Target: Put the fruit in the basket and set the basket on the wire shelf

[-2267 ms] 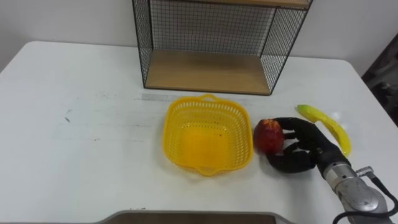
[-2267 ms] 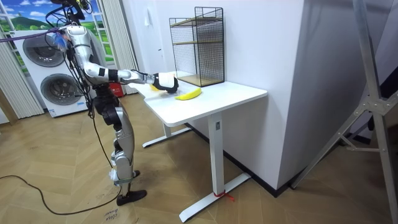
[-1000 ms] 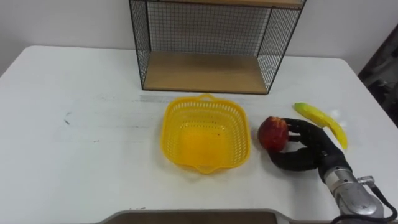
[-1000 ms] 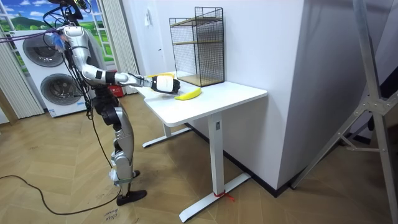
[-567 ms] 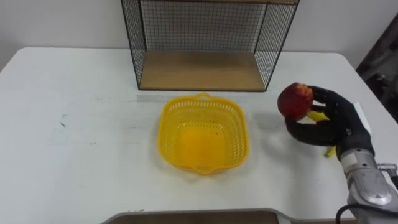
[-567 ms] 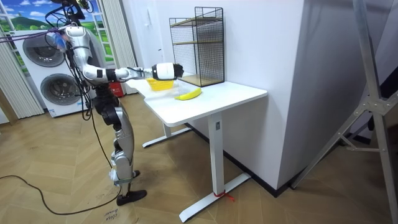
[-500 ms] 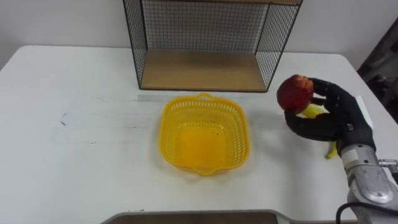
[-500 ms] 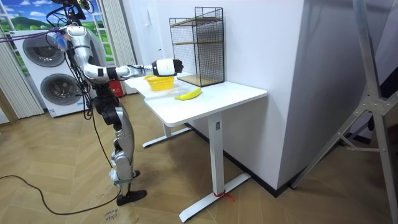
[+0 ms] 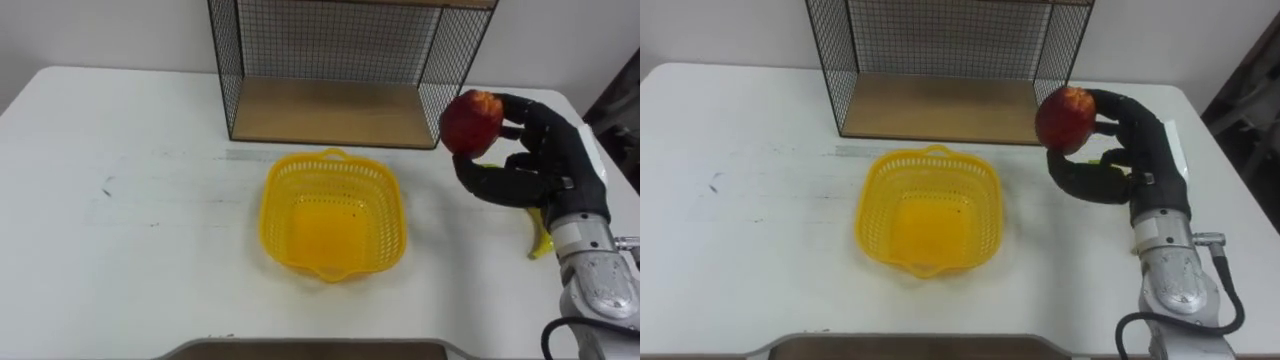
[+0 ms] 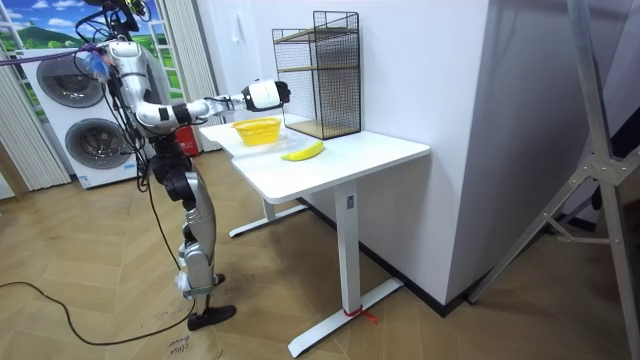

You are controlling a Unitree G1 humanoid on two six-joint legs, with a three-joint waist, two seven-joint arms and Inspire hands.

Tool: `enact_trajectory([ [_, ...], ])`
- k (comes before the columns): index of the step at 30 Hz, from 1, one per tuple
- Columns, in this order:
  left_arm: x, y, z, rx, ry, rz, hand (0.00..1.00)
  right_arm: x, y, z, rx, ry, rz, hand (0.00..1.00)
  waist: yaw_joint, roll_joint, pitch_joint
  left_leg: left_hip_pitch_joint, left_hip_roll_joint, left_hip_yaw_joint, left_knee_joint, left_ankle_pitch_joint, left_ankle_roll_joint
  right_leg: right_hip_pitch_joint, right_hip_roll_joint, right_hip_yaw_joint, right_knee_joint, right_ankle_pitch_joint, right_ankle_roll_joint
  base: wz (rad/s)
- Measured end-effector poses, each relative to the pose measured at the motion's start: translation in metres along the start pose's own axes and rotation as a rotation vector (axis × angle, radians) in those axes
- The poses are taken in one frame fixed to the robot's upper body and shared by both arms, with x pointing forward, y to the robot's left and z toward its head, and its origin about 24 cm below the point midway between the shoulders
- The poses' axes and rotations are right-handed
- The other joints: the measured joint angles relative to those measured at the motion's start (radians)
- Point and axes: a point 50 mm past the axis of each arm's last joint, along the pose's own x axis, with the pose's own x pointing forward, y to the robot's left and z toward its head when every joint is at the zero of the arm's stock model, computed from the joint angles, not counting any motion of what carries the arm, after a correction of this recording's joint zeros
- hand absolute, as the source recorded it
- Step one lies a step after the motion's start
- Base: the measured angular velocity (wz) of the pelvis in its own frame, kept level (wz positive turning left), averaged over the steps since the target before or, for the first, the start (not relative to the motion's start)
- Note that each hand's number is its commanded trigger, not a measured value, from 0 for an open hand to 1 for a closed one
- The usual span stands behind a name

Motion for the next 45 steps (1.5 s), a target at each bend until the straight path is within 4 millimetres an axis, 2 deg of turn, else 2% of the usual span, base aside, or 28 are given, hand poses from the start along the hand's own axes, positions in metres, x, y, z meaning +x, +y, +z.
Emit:
enact_trajectory([
  [5, 0.000, 0.000, 0.001, -0.007, -0.011, -0.017, 0.00, 0.000, 0.005, 0.004, -0.020, -0.021, 0.061, 1.00, 0.006, -0.004, -0.0015, 0.002, 0.001, 0.001, 0.002, 0.000, 0.000, -0.001, 0.000, 0.000, 0.000, 0.000, 0.000, 0.00],
  [11, 0.000, 0.000, 0.004, -0.010, -0.023, -0.018, 0.00, -0.002, 0.024, 0.004, -0.035, -0.020, 0.204, 1.00, 0.008, 0.003, 0.0001, -0.003, 0.002, 0.003, 0.000, 0.000, 0.000, -0.007, 0.001, 0.003, 0.000, 0.000, 0.000, 0.00],
  [18, 0.002, 0.004, 0.016, -0.009, -0.052, -0.013, 0.00, -0.005, 0.040, 0.020, -0.089, -0.091, 0.349, 1.00, 0.010, 0.002, -0.0006, -0.013, 0.002, 0.012, 0.001, 0.000, 0.000, -0.018, 0.002, 0.009, 0.001, 0.000, 0.000, -0.02],
  [24, 0.003, 0.004, 0.027, 0.028, -0.082, -0.010, 0.00, -0.008, 0.052, 0.018, -0.107, -0.084, 0.430, 1.00, 0.031, -0.001, -0.0010, -0.009, 0.003, 0.024, 0.001, 0.000, 0.000, -0.020, 0.002, 0.022, 0.000, 0.000, 0.000, -0.05],
  [27, 0.003, 0.004, 0.029, 0.049, -0.088, -0.013, 0.00, -0.011, 0.060, 0.018, -0.103, -0.080, 0.490, 1.00, 0.032, -0.001, 0.0003, -0.009, 0.003, 0.024, 0.001, 0.000, 0.000, -0.019, 0.002, 0.022, 0.000, 0.001, 0.000, -0.01],
  [30, 0.003, 0.005, 0.030, 0.077, -0.091, -0.015, 0.00, -0.013, 0.066, 0.017, -0.099, -0.077, 0.526, 1.00, 0.033, 0.002, 0.0055, -0.010, 0.003, 0.023, 0.003, 0.000, 0.000, -0.017, 0.002, 0.019, 0.001, 0.001, 0.000, 0.01],
  [35, 0.003, 0.002, 0.031, 0.108, -0.092, -0.024, 0.00, -0.015, 0.071, 0.015, -0.097, -0.056, 0.566, 1.00, 0.031, -0.001, 0.0076, -0.013, 0.003, 0.019, -0.001, 0.000, 0.000, -0.017, 0.001, 0.011, 0.002, 0.001, 0.000, 0.03],
  [36, 0.003, 0.001, 0.031, 0.115, -0.092, -0.027, 0.00, -0.015, 0.071, 0.014, -0.098, -0.053, 0.573, 0.81, 0.032, -0.002, 0.0085, -0.013, 0.003, 0.019, -0.002, 0.000, 0.000, -0.017, 0.002, 0.011, 0.002, 0.001, 0.000, 0.00],
  [37, 0.003, 0.001, 0.031, 0.121, -0.092, -0.030, 0.00, -0.015, 0.072, 0.014, -0.098, -0.053, 0.579, 0.76, 0.033, -0.002, 0.0086, -0.013, 0.003, 0.019, -0.001, 0.000, 0.000, -0.017, 0.002, 0.010, 0.002, 0.001, 0.000, 0.00],
  [38, 0.003, 0.000, 0.031, 0.122, -0.092, -0.031, 0.00, -0.015, 0.072, 0.014, -0.097, -0.053, 0.581, 0.60, 0.033, -0.002, 0.0086, -0.013, 0.003, 0.019, -0.001, 0.000, 0.000, -0.017, 0.002, 0.010, 0.002, 0.001, 0.000, 0.00],
  [39, 0.003, 0.000, 0.031, 0.124, -0.091, -0.032, 0.00, -0.015, 0.072, 0.014, -0.097, -0.052, 0.583, 0.23, 0.033, -0.002, 0.0087, -0.013, 0.003, 0.018, -0.001, 0.000, 0.000, -0.017, 0.002, 0.009, 0.002, 0.001, 0.000, 0.00],
  [40, 0.003, 0.000, 0.031, 0.124, -0.091, -0.031, 0.00, -0.016, 0.073, 0.014, -0.097, -0.052, 0.585, 0.09, 0.034, -0.002, 0.0089, -0.014, 0.003, 0.017, -0.001, 0.000, 0.000, -0.017, 0.002, 0.008, 0.001, 0.001, 0.000, 0.00],
  [42, 0.003, 0.000, 0.032, 0.127, -0.094, -0.031, 0.00, -0.016, 0.075, 0.013, -0.096, -0.048, 0.595, 0.00, 0.032, -0.003, 0.0090, -0.014, 0.003, 0.015, -0.001, 0.000, 0.000, -0.017, 0.002, 0.006, 0.001, 0.001, 0.000, 0.02],
  [45, 0.003, 0.000, 0.034, 0.137, -0.098, -0.033, 0.00, -0.018, 0.080, 0.012, -0.094, -0.045, 0.615, 0.00, 0.031, -0.002, 0.0093, -0.015, 0.003, 0.014, 0.000, 0.000, 0.000, -0.017, 0.002, 0.004, 0.000, 0.001, 0.000, 0.00],
])
